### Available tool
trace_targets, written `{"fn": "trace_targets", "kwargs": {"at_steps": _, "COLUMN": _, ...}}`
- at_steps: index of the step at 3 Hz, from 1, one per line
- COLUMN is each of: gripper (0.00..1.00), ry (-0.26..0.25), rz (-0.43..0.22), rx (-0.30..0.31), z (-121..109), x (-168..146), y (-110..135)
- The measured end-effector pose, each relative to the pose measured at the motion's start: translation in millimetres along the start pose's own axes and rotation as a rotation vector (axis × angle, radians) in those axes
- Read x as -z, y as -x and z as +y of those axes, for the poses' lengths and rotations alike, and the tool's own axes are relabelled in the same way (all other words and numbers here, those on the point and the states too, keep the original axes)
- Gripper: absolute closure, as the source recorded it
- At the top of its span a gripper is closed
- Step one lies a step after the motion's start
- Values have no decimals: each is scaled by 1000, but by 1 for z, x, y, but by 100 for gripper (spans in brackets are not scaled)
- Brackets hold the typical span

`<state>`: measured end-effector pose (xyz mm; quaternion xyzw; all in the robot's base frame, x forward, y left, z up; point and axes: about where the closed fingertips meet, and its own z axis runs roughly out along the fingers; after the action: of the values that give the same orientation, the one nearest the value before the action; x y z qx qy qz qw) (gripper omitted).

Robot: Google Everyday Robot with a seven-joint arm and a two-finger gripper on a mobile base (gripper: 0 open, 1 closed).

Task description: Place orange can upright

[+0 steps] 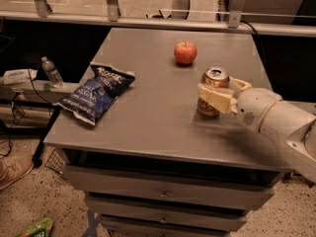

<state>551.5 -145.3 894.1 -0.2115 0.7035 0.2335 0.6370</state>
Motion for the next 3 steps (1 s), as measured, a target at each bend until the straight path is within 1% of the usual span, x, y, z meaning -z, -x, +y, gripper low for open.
{"fn": "trace_targets", "kwargs": {"at_steps": 1, "gripper": 100, "ry": -9, "rz": -13, "rx": -7, "z": 0, "x": 0, "y": -3}}
{"fn": "trace_targets", "kwargs": {"at_steps": 2, "gripper": 82, "ry": -5, "rz": -13, "rx": -6, "z": 2, "x": -2, "y": -2}}
{"fn": "trace_targets", "kwargs": {"at_steps": 3, "gripper": 57, "ry": -2, "rz": -13, "rx": -4, "z": 4, "x": -3, "y": -2}}
